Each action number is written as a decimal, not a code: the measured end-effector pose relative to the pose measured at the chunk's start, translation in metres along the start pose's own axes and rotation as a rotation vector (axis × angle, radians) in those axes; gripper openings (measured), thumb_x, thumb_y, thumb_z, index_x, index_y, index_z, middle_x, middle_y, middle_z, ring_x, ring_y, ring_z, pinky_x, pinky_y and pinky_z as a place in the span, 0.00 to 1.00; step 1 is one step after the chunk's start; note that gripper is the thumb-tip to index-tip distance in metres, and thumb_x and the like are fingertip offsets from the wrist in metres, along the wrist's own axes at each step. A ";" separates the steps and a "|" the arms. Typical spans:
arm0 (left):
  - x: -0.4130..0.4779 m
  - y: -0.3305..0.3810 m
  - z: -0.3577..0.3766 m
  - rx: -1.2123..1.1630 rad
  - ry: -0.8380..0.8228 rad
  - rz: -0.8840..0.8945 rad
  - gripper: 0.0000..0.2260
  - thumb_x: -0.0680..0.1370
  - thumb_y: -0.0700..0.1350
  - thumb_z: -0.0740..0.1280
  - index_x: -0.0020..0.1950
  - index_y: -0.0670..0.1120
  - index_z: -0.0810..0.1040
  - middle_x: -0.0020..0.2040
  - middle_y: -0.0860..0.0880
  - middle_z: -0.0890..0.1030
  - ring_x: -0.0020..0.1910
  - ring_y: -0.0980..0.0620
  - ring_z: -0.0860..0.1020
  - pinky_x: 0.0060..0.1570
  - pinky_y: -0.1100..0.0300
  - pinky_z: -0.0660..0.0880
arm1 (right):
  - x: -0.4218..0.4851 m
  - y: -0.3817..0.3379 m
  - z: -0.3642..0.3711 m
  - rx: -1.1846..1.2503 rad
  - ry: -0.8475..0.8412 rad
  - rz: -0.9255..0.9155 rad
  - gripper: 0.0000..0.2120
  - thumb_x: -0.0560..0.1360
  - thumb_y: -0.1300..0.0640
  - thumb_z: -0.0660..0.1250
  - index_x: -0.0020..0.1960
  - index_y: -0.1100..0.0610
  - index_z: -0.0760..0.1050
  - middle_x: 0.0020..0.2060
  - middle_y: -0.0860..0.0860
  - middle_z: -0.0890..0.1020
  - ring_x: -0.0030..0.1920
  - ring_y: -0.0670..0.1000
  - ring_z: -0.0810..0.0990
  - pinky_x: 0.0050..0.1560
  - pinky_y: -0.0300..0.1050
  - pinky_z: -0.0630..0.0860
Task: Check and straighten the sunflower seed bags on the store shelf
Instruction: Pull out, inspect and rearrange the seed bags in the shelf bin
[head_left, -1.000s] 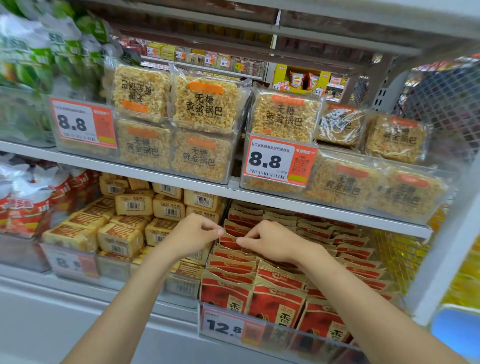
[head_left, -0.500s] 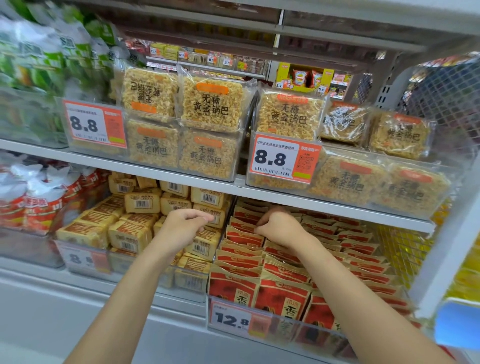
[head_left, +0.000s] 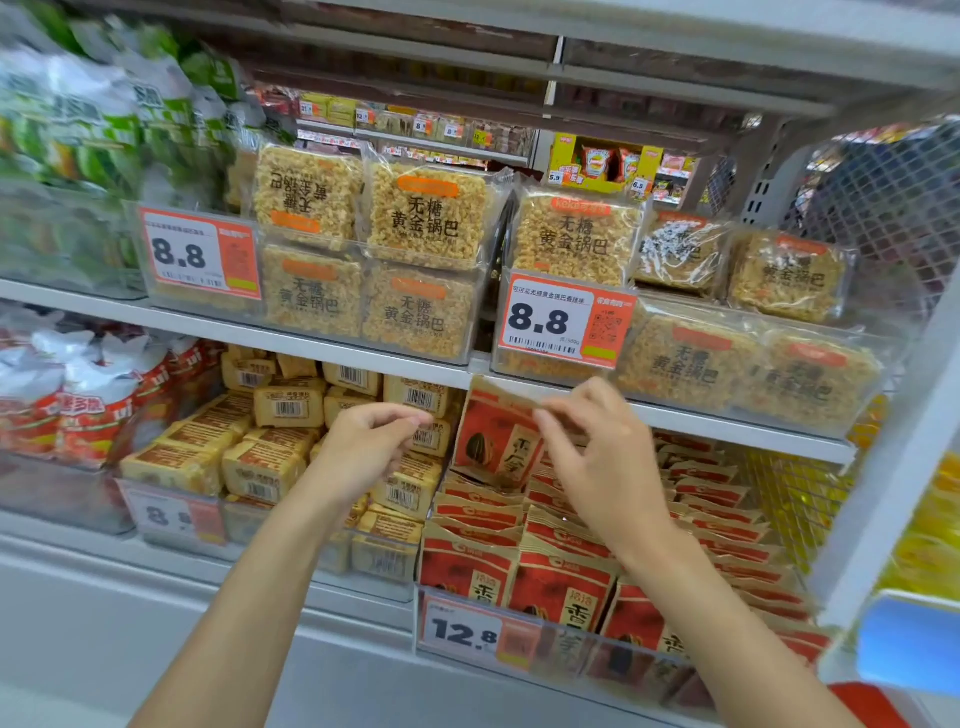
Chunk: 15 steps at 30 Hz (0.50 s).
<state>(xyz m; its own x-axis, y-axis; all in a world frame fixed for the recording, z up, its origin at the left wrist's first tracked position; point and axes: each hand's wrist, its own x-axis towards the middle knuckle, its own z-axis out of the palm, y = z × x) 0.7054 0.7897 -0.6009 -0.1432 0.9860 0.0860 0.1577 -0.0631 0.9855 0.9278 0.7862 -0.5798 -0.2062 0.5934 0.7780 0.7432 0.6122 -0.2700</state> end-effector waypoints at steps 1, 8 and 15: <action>-0.003 0.006 0.001 -0.018 -0.005 0.047 0.10 0.82 0.43 0.63 0.53 0.51 0.84 0.44 0.49 0.81 0.41 0.53 0.78 0.41 0.65 0.77 | 0.003 -0.005 -0.008 0.028 0.109 -0.020 0.04 0.77 0.60 0.69 0.50 0.59 0.81 0.41 0.47 0.74 0.42 0.45 0.73 0.44 0.34 0.70; -0.035 0.049 0.022 -0.167 -0.201 0.272 0.14 0.85 0.48 0.56 0.59 0.52 0.81 0.54 0.52 0.85 0.55 0.55 0.82 0.56 0.62 0.78 | 0.029 -0.029 -0.044 0.454 0.217 0.231 0.08 0.82 0.57 0.60 0.44 0.52 0.70 0.35 0.46 0.74 0.33 0.41 0.73 0.33 0.37 0.70; -0.046 0.049 0.033 0.003 -0.217 0.200 0.19 0.79 0.59 0.61 0.53 0.46 0.81 0.46 0.47 0.86 0.44 0.48 0.85 0.54 0.47 0.78 | 0.001 -0.036 -0.034 0.728 0.081 0.495 0.02 0.81 0.55 0.62 0.51 0.53 0.73 0.36 0.52 0.84 0.36 0.46 0.83 0.32 0.38 0.77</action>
<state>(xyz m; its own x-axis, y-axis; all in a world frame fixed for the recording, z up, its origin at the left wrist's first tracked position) 0.7524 0.7464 -0.5611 0.1036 0.9640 0.2447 0.1650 -0.2593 0.9516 0.9229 0.7470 -0.5503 0.0979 0.8569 0.5062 0.1401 0.4917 -0.8594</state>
